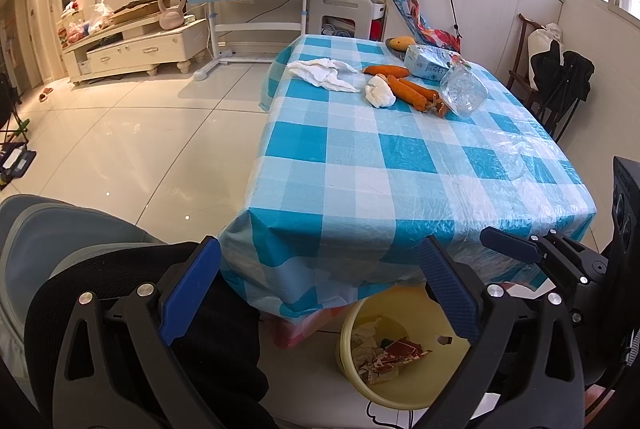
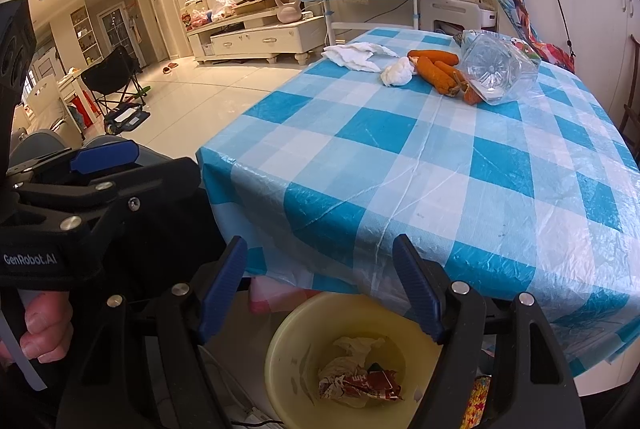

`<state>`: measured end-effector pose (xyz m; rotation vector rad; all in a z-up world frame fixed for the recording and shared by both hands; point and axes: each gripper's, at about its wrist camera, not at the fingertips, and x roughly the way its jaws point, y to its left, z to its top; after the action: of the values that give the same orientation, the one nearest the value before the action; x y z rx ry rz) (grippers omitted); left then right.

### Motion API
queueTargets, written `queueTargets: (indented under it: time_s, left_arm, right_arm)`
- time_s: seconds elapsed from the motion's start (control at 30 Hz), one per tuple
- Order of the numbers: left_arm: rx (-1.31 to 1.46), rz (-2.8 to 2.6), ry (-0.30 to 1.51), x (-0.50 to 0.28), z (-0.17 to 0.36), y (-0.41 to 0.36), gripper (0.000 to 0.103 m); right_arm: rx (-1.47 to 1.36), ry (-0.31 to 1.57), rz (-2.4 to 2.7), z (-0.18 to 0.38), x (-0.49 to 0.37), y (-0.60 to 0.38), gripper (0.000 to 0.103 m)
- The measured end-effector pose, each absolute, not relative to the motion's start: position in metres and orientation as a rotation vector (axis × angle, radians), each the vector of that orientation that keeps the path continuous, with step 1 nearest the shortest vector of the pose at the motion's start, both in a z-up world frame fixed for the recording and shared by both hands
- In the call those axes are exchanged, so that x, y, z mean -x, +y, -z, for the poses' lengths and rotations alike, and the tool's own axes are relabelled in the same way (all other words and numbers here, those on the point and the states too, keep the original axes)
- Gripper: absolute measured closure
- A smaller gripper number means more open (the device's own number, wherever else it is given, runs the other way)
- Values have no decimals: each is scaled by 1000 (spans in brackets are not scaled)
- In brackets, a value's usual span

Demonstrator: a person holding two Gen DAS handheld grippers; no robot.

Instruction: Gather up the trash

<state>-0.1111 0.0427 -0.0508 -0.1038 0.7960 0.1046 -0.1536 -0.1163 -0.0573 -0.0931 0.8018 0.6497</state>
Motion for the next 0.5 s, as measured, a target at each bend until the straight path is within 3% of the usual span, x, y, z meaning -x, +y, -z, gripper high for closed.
queueTargets:
  time_s: [0.5]
  left_arm:
    - [102, -104, 797, 111, 51, 42, 7]
  right_arm:
    - [98, 805, -653, 58, 154, -117, 31]
